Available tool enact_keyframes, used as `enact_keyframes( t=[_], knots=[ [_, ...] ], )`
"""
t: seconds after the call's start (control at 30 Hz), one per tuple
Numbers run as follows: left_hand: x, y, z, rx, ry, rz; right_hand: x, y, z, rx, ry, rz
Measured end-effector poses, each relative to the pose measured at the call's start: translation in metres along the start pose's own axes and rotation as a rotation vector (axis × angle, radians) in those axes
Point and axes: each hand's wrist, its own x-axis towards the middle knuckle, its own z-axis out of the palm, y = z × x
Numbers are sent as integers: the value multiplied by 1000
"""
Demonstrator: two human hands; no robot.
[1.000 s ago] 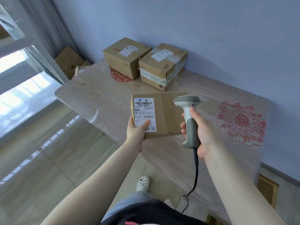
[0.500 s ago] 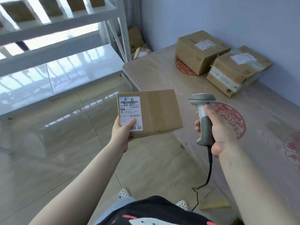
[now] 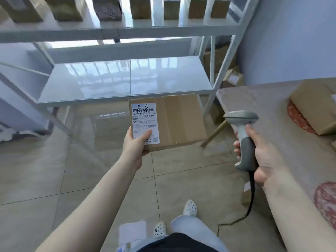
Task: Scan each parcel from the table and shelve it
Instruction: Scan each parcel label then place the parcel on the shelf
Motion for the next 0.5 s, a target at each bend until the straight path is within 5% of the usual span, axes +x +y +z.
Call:
enact_keyframes(
  t=[0.5],
  knots=[
    [115, 148, -29, -186, 229, 239, 112, -139, 192, -98, -432, -132]
  ],
)
